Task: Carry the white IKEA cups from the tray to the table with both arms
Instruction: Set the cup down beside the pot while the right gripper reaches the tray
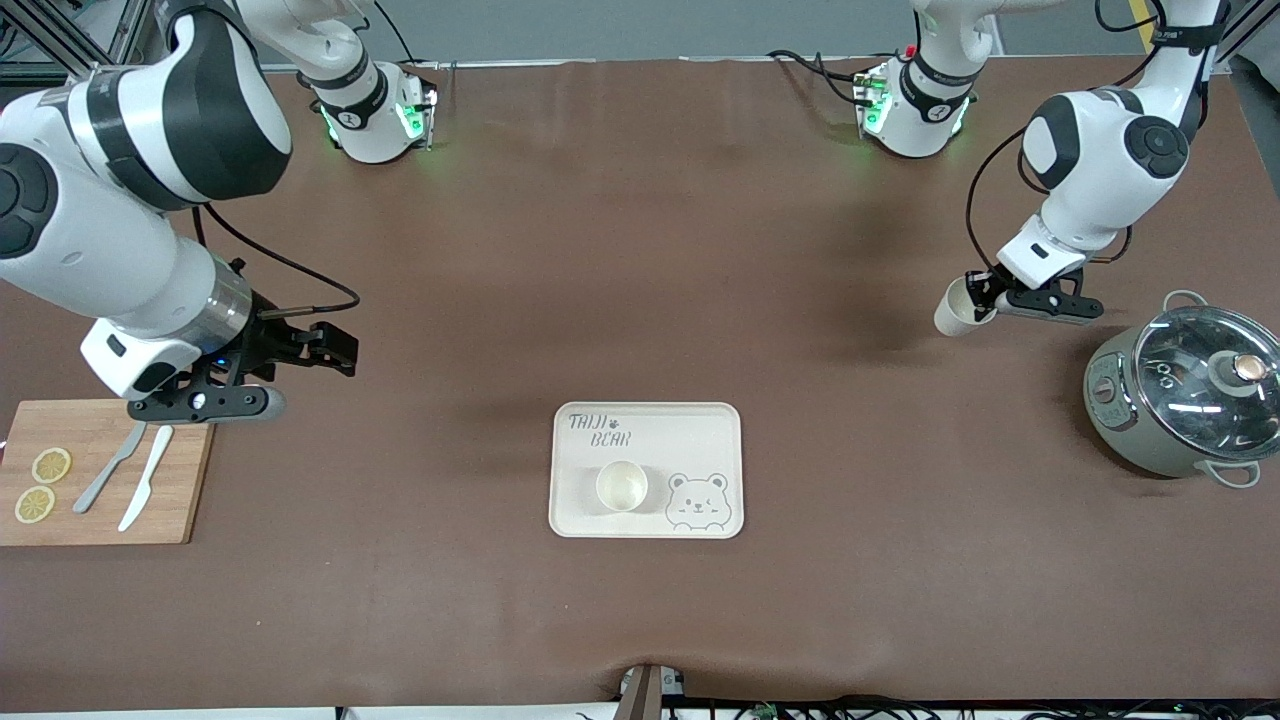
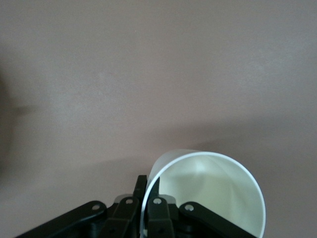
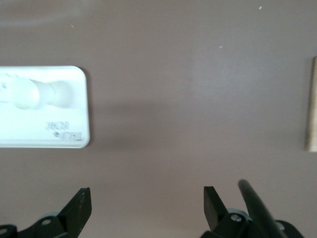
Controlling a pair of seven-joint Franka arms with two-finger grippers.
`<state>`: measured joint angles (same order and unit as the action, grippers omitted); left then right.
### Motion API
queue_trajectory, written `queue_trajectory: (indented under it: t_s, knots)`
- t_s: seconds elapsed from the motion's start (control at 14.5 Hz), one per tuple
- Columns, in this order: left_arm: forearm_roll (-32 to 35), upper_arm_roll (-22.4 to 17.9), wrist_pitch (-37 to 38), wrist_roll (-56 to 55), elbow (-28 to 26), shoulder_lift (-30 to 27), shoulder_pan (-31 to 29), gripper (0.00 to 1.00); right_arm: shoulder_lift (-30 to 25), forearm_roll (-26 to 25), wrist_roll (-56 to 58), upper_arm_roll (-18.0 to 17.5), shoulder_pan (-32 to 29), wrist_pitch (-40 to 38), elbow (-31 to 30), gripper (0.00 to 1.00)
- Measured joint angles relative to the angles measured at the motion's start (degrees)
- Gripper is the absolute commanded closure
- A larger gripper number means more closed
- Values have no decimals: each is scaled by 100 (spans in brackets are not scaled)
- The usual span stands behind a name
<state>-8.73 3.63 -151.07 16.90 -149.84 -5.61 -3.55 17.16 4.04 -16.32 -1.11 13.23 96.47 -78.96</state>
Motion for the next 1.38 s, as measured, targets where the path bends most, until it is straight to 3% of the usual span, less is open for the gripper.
queue_trajectory:
  t_s: [0.41, 0.69, 0.96, 1.03, 1.1, 1.17, 1.38]
  knots:
    - [-53, -2, -995, 223, -78, 777, -103, 100, 129, 92, -1902, -41, 1018, 719, 123, 0]
    - [-53, -2, -1726, 226, -72, 1474, -173, 100, 868, 12, -2368, -25, 1383, 1639, 163, 0]
    - [-55, 25, -1749, 232, -71, 1462, -182, 100, 1682, -677, -2915, -13, 1614, 1855, 599, 0]
    - [-55, 27, -1749, 232, -70, 1462, -182, 93, 1824, -756, -3046, -13, 1665, 1912, 703, 0]
    - [-55, 27, -1750, 236, -70, 1462, -183, 38, 1932, -779, -3109, -11, 1706, 1976, 788, 0]
    - [-55, 26, -1757, 241, -67, 1466, -184, 0, 2004, -783, -3154, -9, 1727, 2036, 839, 0]
    - [-55, 26, -1804, 448, -55, 1544, -185, 0, 2126, -784, -3206, 13, 1730, 2239, 902, 0]
